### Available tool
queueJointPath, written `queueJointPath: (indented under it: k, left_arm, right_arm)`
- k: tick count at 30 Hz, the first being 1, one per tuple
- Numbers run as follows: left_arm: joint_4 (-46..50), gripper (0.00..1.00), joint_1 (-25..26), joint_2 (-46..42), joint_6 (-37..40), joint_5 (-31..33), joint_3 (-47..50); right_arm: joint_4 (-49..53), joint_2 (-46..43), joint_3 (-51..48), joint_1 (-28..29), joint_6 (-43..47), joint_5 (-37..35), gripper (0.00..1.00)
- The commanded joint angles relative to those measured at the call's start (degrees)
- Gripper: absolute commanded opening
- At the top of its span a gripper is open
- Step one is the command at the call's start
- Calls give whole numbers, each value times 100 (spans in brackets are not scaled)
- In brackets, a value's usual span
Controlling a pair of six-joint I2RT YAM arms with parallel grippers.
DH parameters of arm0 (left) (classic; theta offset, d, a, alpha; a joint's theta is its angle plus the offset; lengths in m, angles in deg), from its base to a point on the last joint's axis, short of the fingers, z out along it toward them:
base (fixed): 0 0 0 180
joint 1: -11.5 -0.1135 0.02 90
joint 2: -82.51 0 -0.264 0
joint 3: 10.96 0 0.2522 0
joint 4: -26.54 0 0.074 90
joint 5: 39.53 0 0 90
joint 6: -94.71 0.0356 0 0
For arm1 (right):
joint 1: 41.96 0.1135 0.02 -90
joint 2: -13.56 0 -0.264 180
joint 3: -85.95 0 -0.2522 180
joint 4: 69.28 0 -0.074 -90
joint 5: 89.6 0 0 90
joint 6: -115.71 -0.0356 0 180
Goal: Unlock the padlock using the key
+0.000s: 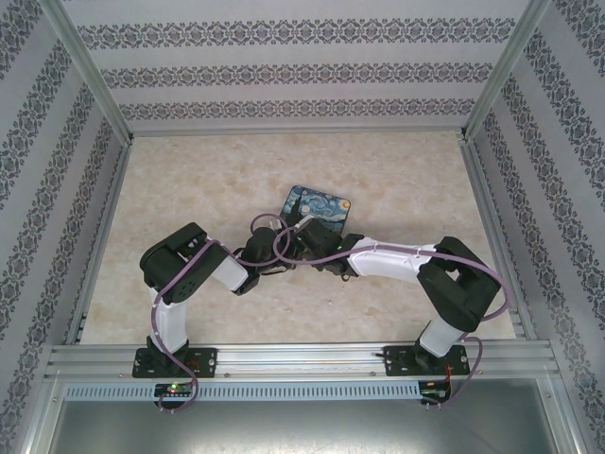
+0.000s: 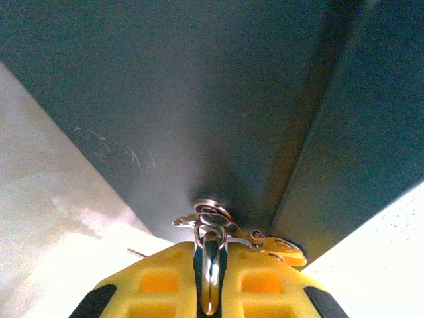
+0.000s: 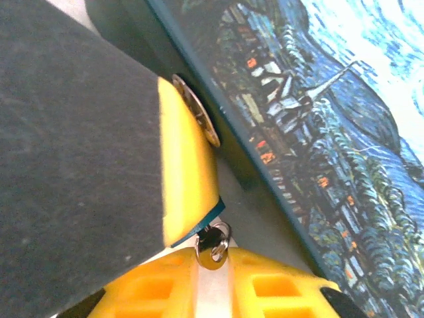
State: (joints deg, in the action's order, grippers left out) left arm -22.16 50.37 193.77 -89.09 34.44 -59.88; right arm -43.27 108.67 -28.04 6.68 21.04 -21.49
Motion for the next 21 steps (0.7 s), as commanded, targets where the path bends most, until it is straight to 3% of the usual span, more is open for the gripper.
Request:
queueJointPath:
  k: [1,7,12,14,17,21]
  left_arm:
    - [-47,0,-11,-193,-49,-245,-62]
    - [-74,0,-11,-193,-49,-278,-52]
    - [-109,0,-11,-184,-60,-240,-5]
    - [-100,0,-11,-172,-56,-207,6]
    - [-154,0,-17,-101,-43,-154,1]
    - [-34,0,-20,-47,159,-133,23]
  right_arm:
    - [-137,122,144,-13,-95,-474,15]
    - [-179,144,337,-13,-209,-99,1]
    - [-105,40,437,-65,-314,597,0]
    - [-15,-65,439,-88,-384,942,8]
    - [-17,-482,169,-173,-717,1347,28]
    - [-99,-1284,-413,-428,-1415,1861,44]
